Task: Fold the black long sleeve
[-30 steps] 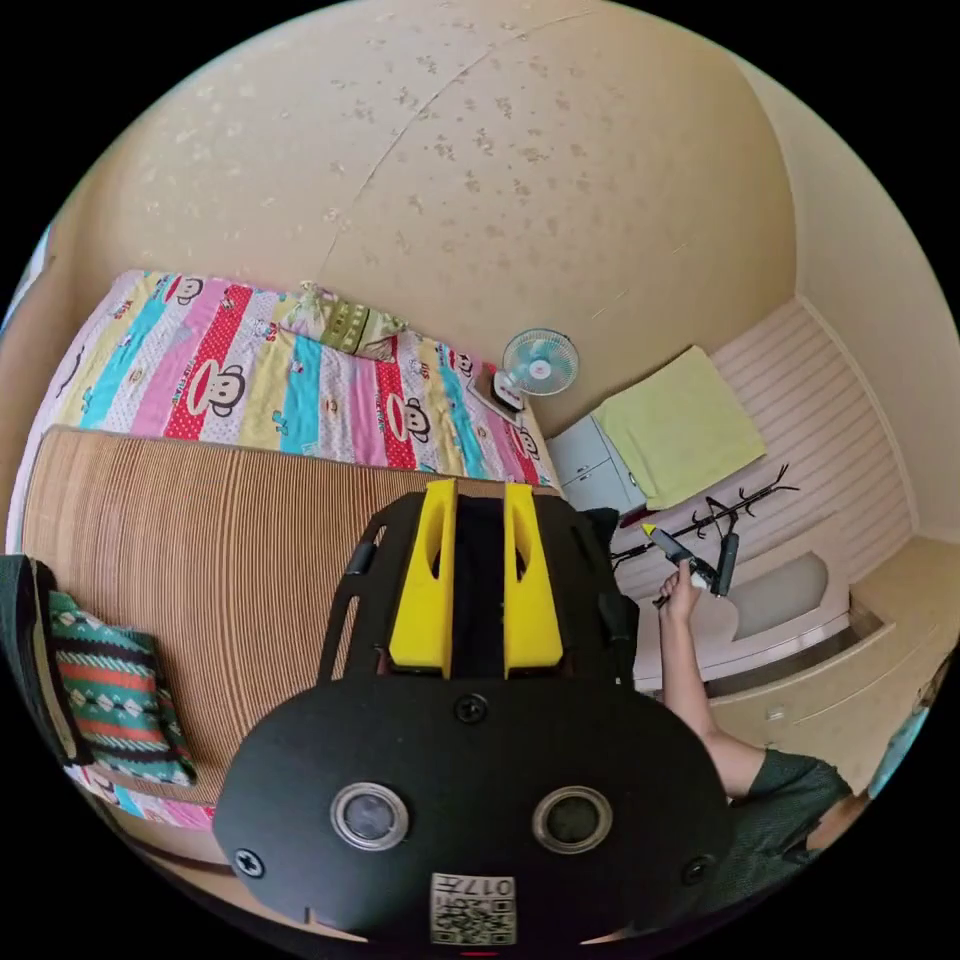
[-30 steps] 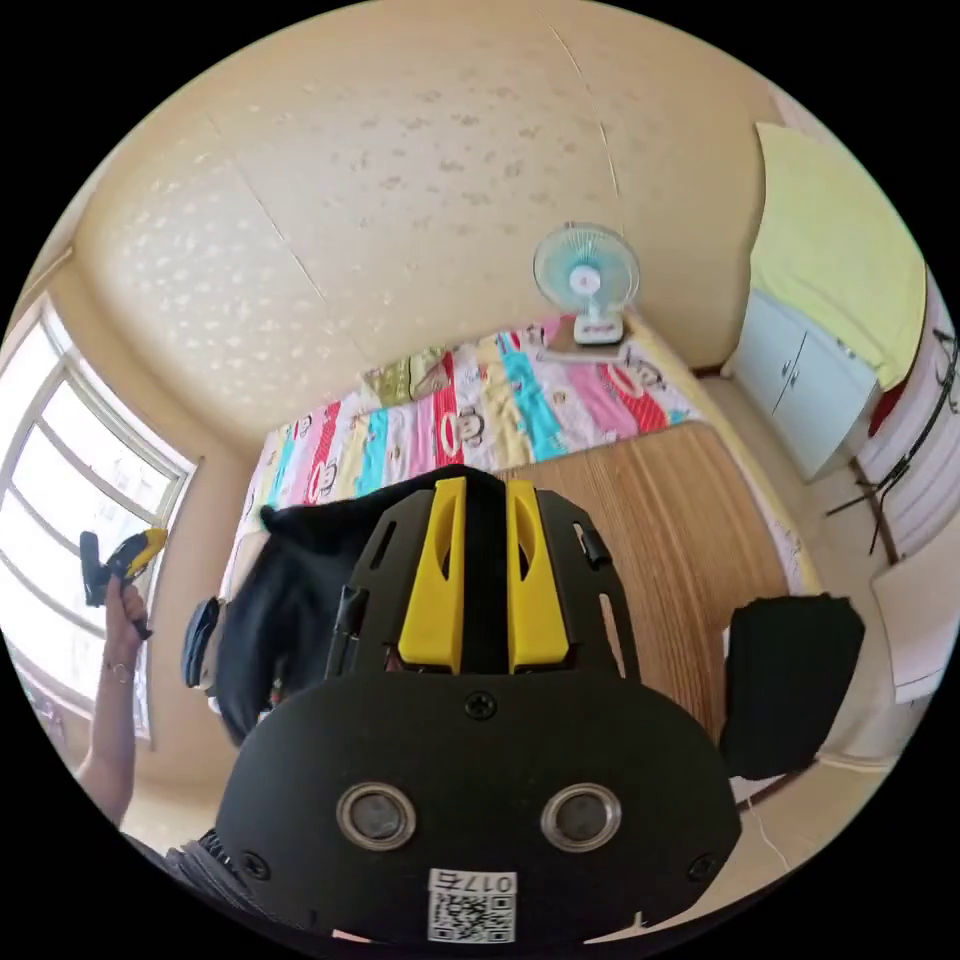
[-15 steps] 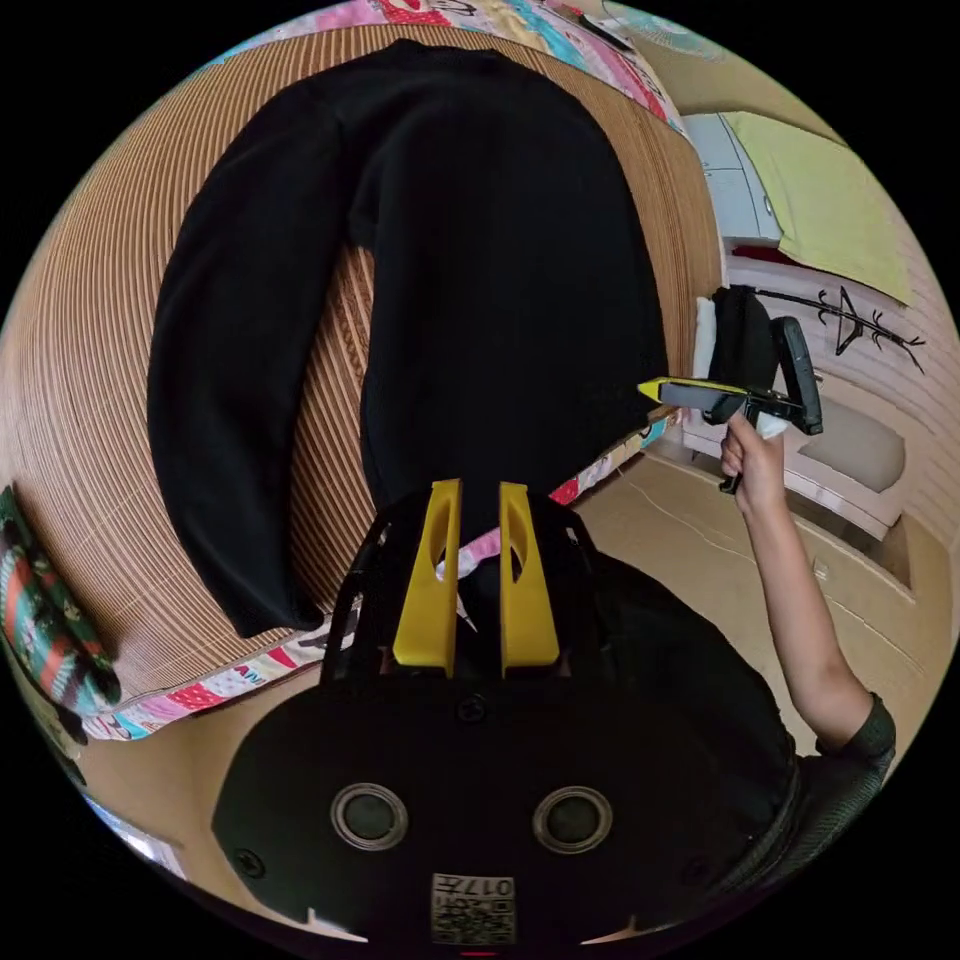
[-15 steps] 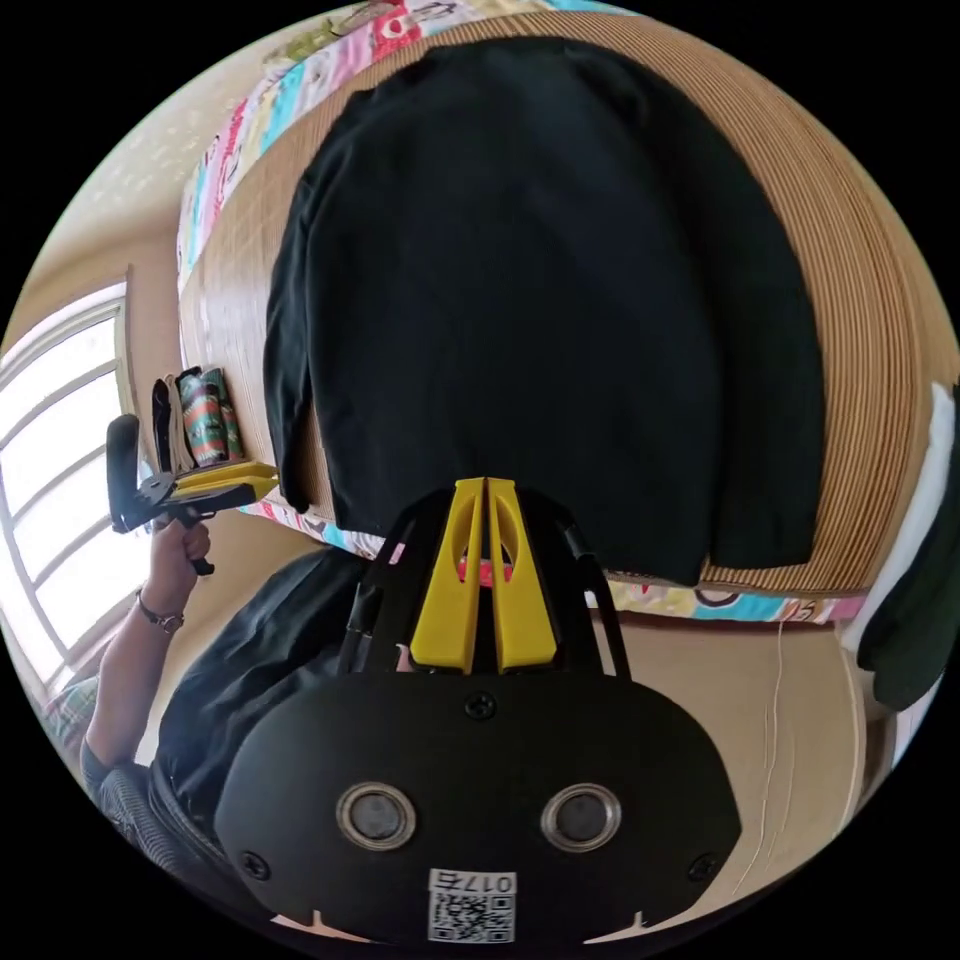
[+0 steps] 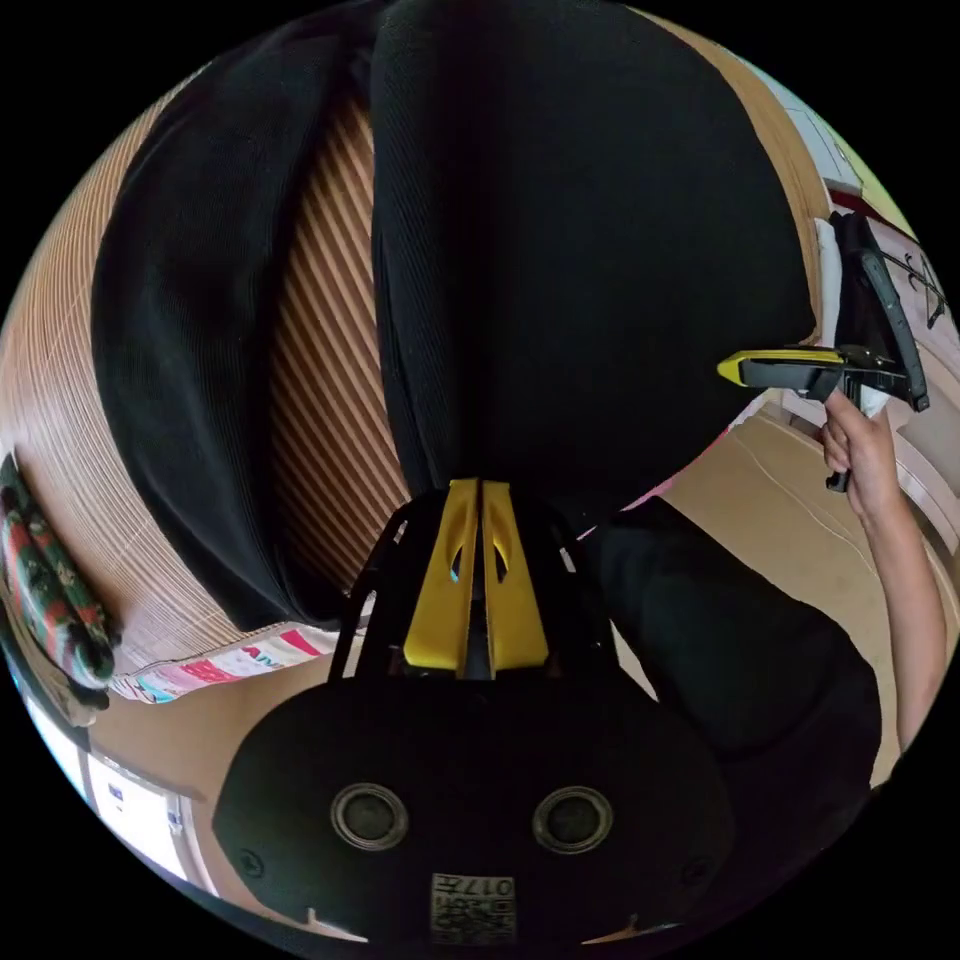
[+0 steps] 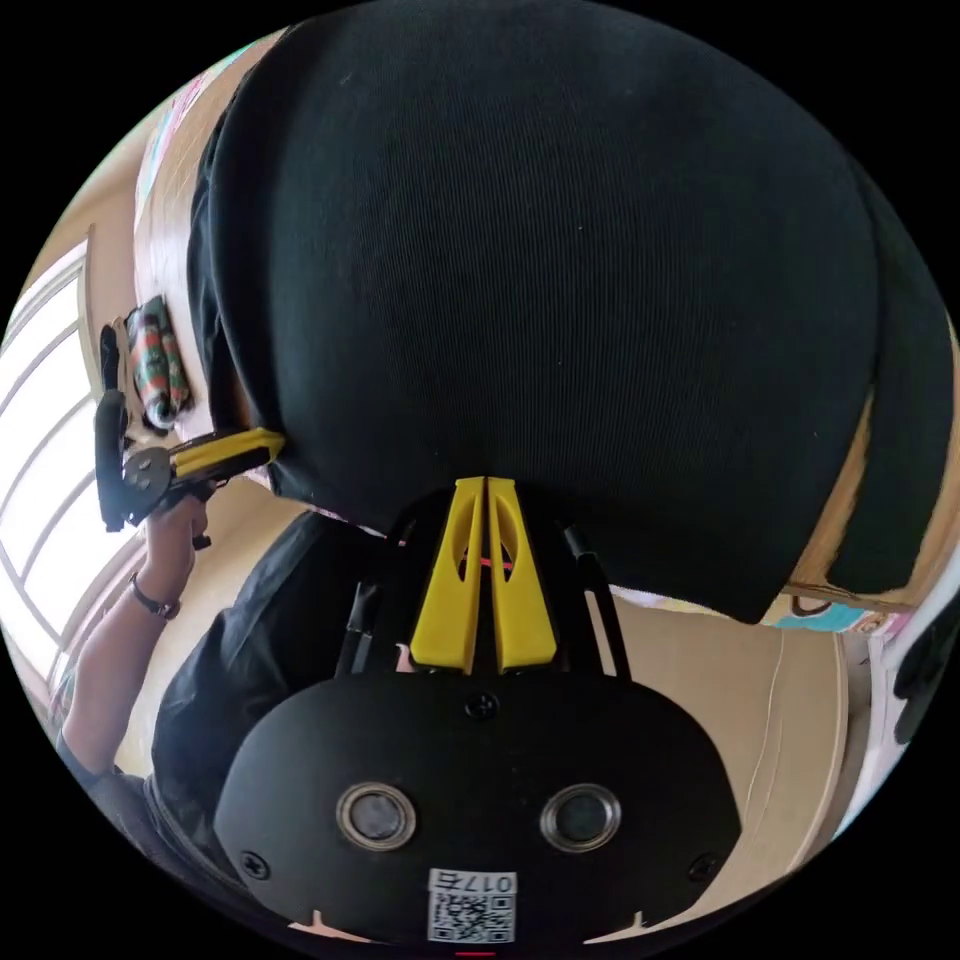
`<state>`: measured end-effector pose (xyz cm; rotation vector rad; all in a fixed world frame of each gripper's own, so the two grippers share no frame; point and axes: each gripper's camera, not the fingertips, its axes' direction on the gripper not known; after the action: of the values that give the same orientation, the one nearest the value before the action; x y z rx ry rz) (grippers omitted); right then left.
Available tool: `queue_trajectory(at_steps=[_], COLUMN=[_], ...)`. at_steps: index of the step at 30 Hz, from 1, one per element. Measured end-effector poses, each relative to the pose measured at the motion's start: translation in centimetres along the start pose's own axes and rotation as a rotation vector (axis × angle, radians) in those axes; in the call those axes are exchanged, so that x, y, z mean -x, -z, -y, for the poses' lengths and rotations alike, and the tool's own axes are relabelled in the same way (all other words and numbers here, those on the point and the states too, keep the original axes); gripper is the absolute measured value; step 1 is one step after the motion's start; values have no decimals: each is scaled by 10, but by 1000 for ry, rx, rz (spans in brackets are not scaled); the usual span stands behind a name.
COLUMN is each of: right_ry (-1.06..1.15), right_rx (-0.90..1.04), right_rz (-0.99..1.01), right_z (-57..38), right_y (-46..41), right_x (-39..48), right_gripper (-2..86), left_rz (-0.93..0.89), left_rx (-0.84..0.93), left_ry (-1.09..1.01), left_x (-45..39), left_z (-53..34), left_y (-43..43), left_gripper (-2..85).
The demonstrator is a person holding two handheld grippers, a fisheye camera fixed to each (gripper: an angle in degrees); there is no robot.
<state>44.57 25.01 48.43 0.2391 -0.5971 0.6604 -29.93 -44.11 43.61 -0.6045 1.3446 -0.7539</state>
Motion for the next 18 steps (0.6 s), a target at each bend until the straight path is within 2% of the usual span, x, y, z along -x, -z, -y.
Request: queue_trajectory(at_steps=[2, 4, 6, 8, 9, 11, 12, 14, 16, 18], right_ry=[75, 125, 166, 192, 207, 206, 194, 154, 105, 42], right_rx=[98, 213, 310, 327, 355, 379, 387, 361, 310, 256], right_rz=[28, 14, -15, 7, 64, 172, 249, 349, 415, 471], right_z=[-3, -8, -16, -19, -18, -15, -13, -10, -11, -15], right_y=[-14, -32, -44, -37, -31, -17, -6, 16, 38, 65], right_x=[8, 15, 19, 16, 11, -2, -14, -37, -60, -94], right_gripper=[6, 5, 5, 5, 5, 5, 5, 5, 5, 4], left_rz=[46, -36, -252, -680, -798, -1235, -1332, -1657, -1789, -1837], left_rx=[38, 63, 29, -192, -262, -473, -520, -761, -863, -892], left_ry=[62, 157, 316, 574, 651, 990, 1071, 1324, 1457, 1540], left_x=[20, 45, 80, 132, 144, 174, 177, 178, 176, 175], left_z=[-26, -44, -66, -110, -123, -168, -176, -199, -204, -204], left_y=[-2, -4, -4, -6, -10, -42, -51, -82, -98, -110], left_gripper=[-6, -1, 14, 97, 109, 144, 149, 158, 154, 130])
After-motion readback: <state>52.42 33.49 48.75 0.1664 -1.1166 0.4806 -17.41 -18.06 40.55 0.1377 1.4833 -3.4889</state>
